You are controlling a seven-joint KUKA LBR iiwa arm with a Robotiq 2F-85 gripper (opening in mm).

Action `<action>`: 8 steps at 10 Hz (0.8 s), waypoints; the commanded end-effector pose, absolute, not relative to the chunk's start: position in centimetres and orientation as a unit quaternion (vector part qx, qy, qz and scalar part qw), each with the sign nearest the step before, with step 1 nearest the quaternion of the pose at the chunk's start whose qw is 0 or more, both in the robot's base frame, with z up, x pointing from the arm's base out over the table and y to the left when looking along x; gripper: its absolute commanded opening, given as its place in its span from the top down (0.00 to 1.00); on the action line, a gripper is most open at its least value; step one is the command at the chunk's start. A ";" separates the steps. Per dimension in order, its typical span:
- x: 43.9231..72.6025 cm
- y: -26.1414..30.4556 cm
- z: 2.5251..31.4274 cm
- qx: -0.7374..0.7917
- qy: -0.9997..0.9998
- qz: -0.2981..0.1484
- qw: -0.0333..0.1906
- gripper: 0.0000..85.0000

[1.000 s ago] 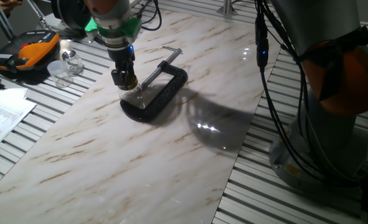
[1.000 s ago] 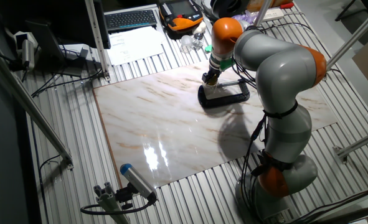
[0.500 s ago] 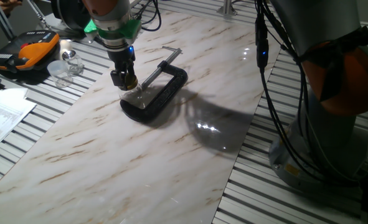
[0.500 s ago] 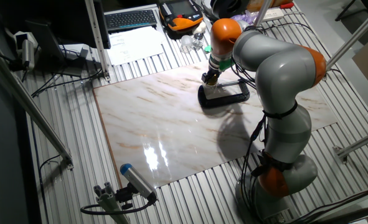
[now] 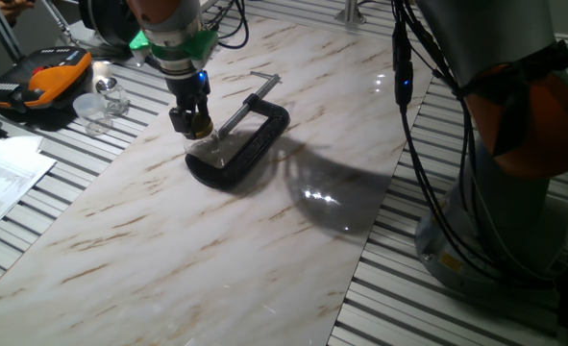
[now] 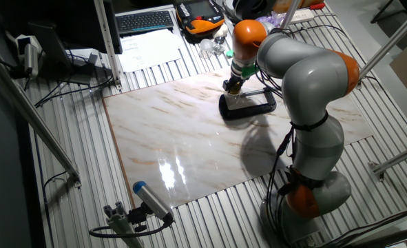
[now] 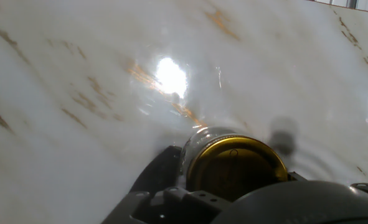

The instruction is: Screw the lid onto the jar

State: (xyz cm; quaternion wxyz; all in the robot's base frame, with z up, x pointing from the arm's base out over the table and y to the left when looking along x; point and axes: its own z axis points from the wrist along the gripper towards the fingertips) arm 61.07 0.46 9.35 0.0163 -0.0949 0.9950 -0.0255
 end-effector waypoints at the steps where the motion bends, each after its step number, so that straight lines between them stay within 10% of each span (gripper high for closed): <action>1: 61.1 0.5 9.4 -0.093 0.995 -0.026 0.017 0.20; 8: 61.1 0.5 9.4 -0.036 0.999 -0.039 0.014 0.20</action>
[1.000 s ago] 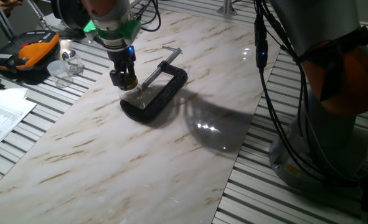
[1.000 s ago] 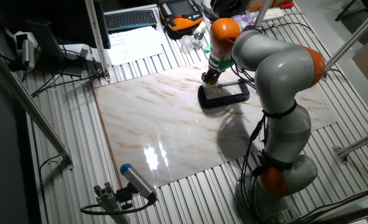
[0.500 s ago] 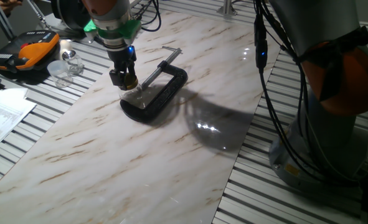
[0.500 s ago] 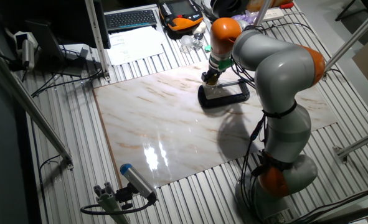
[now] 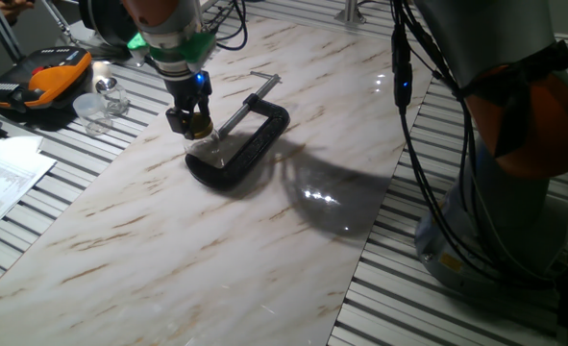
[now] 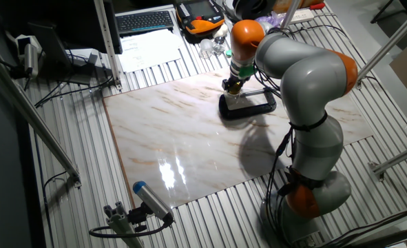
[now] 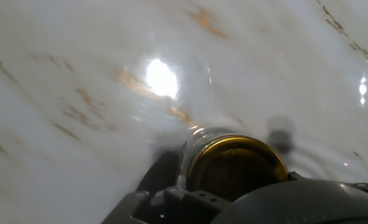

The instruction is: Screw the lid onto the jar

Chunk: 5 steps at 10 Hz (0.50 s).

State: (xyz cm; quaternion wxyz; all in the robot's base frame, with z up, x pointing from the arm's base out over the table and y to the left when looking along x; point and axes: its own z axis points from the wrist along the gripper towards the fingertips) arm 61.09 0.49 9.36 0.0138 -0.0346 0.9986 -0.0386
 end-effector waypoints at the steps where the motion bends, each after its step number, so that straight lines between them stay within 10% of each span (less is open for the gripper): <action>1: 61.1 0.4 9.3 -0.027 0.999 -0.037 0.013 0.20; 5: 61.1 0.3 9.2 0.011 0.999 -0.038 0.010 0.20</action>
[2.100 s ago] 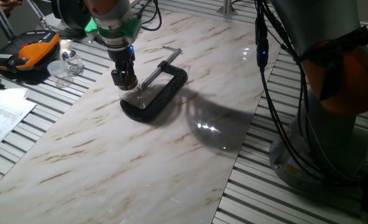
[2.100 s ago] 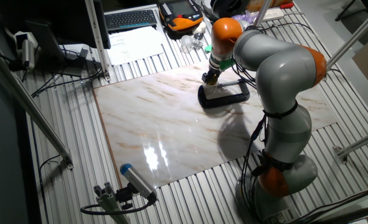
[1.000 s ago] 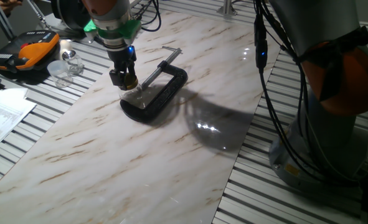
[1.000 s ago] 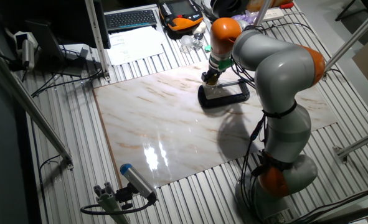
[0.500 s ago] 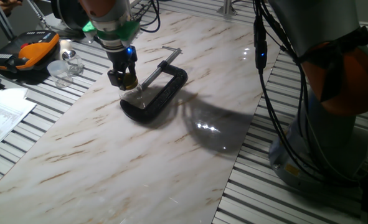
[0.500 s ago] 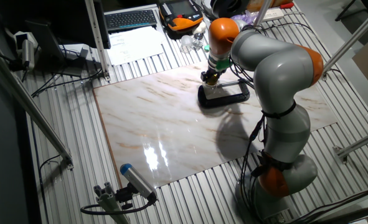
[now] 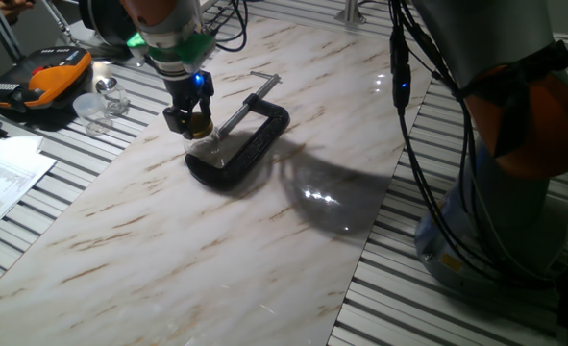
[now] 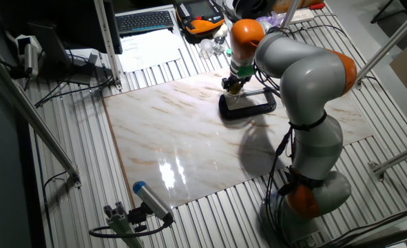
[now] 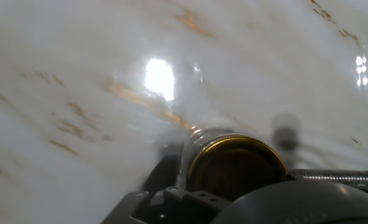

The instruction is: Screw the lid onto the jar

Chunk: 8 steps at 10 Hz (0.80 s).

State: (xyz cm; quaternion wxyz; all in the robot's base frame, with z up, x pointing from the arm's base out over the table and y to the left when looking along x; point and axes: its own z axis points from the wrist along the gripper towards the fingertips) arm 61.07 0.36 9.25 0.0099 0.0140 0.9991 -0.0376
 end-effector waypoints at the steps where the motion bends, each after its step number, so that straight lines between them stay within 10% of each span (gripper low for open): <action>1: 61.1 0.3 9.3 0.022 0.999 -0.039 0.010 0.20; 8: 61.0 0.2 9.2 0.097 0.994 -0.042 0.001 0.20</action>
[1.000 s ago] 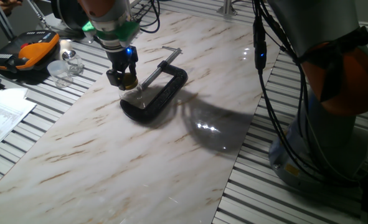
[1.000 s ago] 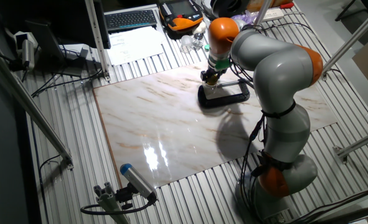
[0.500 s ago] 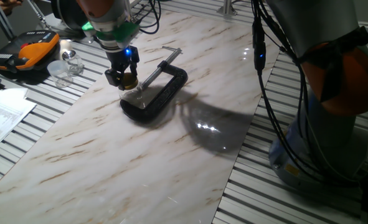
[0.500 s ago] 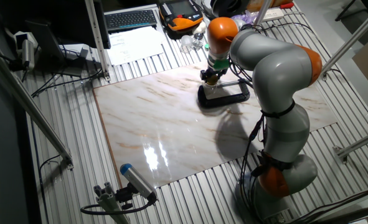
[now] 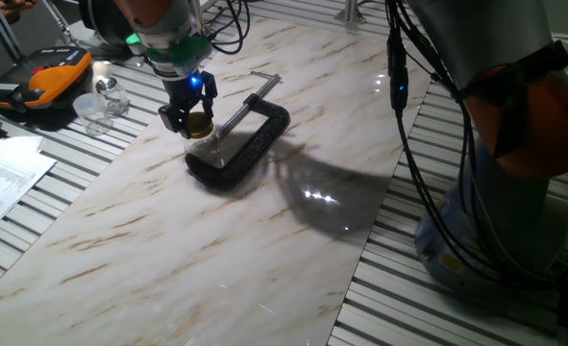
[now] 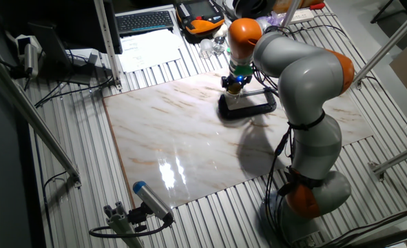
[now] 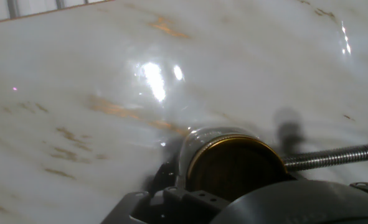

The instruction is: Screw the lid onto the jar

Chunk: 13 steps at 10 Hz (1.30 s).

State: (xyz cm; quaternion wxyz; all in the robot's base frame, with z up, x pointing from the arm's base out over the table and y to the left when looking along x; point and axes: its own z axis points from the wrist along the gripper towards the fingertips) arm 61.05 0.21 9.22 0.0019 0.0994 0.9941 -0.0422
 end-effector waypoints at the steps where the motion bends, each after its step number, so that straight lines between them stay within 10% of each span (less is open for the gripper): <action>1: 61.0 0.2 9.2 0.110 0.993 -0.041 0.001 0.20; 13: 60.9 0.0 9.1 0.271 0.962 -0.028 -0.008 0.20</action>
